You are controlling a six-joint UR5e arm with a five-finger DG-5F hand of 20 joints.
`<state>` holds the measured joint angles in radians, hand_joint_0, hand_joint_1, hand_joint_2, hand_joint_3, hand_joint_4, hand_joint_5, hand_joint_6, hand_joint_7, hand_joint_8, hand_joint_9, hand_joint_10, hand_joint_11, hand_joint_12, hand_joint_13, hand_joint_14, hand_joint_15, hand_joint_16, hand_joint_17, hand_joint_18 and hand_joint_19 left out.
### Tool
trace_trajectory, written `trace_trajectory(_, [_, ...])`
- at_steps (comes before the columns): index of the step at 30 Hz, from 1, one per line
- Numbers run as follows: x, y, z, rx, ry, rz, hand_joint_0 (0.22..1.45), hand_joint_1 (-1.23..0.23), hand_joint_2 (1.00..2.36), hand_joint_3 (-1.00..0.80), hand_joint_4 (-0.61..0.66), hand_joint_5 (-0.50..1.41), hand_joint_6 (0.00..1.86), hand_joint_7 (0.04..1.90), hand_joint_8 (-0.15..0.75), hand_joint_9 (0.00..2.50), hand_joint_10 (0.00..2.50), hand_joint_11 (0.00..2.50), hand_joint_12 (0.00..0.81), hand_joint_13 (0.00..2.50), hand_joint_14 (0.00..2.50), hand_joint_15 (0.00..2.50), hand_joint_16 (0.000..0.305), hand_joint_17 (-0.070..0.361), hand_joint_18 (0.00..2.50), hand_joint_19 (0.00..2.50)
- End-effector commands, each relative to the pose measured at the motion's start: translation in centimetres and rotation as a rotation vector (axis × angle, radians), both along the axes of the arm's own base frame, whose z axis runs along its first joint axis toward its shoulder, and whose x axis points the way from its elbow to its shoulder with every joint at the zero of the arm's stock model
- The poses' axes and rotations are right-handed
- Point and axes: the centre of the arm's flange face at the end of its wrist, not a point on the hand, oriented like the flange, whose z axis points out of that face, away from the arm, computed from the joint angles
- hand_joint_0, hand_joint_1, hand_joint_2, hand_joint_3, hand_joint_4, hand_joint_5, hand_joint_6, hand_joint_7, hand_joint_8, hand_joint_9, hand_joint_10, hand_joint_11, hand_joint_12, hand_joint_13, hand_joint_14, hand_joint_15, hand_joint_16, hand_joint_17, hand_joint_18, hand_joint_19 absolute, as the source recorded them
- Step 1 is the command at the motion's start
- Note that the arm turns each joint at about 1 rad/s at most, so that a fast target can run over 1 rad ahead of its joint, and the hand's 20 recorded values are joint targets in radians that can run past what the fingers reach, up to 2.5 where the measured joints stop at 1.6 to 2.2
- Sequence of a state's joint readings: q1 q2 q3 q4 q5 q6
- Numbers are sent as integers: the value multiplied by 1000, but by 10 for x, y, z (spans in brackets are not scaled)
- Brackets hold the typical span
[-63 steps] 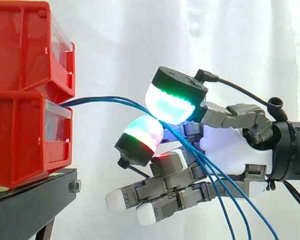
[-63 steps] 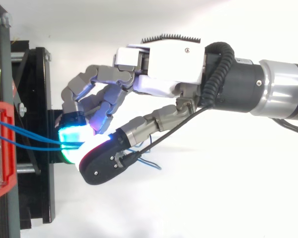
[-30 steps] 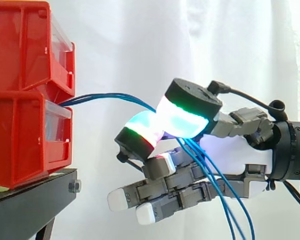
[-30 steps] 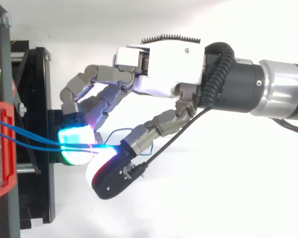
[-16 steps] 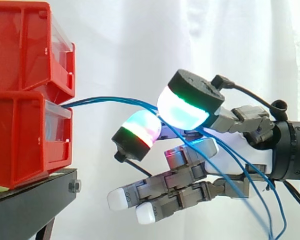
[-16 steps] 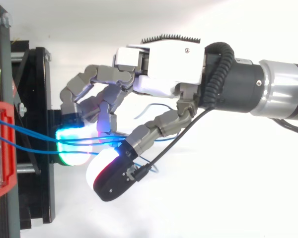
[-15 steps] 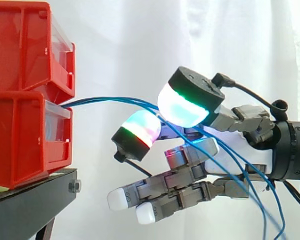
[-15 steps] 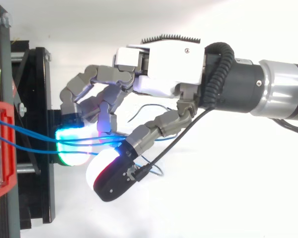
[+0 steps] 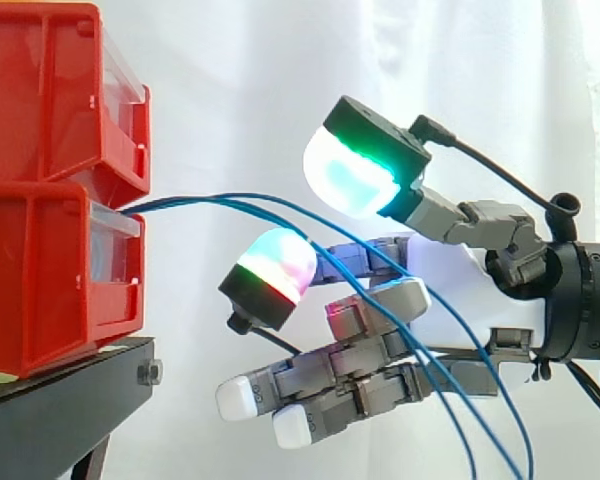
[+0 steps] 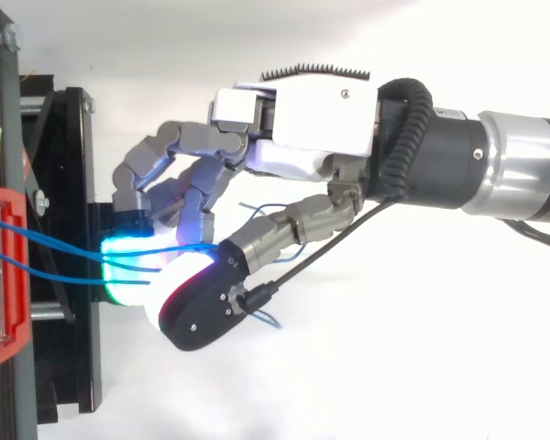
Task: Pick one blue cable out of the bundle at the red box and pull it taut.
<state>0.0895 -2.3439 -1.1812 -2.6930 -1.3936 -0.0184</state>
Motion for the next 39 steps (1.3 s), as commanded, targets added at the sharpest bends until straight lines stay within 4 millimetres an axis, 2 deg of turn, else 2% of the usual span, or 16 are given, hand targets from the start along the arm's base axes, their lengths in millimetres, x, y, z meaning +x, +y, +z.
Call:
trace_trajectory(1, [0,1,0,0,-1,0,433,-631,1000,-500,180,-160,885,838,431,1135,378,1388,506,606,10,270,67,151,564,366])
trace_trajectory(4, [0,0,0,0,1,-1,468,-594,1000,-500,189,-155,861,805,424,1166,144,1463,488,590,10,267,64,144,531,376])
trace_trajectory(6, [0,0,0,0,-1,0,502,-607,1000,-500,180,-151,825,846,407,1166,0,1483,472,574,10,264,61,137,506,389])
trace_trajectory(9, [0,0,0,0,-1,0,527,-651,1000,-491,154,-152,814,906,393,1151,4,1472,467,562,10,264,59,133,493,383])
trace_trajectory(17, [0,0,0,0,-1,-1,566,-774,1003,-459,147,-165,839,903,379,1123,4,1508,460,553,10,250,57,129,480,375])
trace_trajectory(20, [0,0,0,0,-1,-1,576,-799,1003,-461,156,-171,842,870,382,1080,5,1464,458,529,9,216,57,129,477,364])
trace_trajectory(21, [0,0,0,0,1,-1,577,-802,1002,-464,164,-172,834,863,395,1055,8,1364,455,517,8,193,57,129,471,356])
trace_trajectory(26, [0,0,0,0,-1,2,572,-788,1003,-469,174,-164,811,852,406,1037,10,1304,455,500,7,179,57,128,467,366])
trace_trajectory(31, [0,-1,1,0,-2,0,583,-718,1006,-427,159,-150,827,891,408,1124,9,1341,450,517,7,181,56,126,478,374])
trace_trajectory(36, [0,-1,1,0,-2,0,582,-691,1012,-314,137,-150,837,993,403,1138,9,1340,449,523,8,190,56,125,481,378])
trace_trajectory(39, [0,-1,1,0,-2,2,576,-695,1017,-234,151,-158,881,962,408,1132,9,1367,450,520,7,181,56,126,484,377])
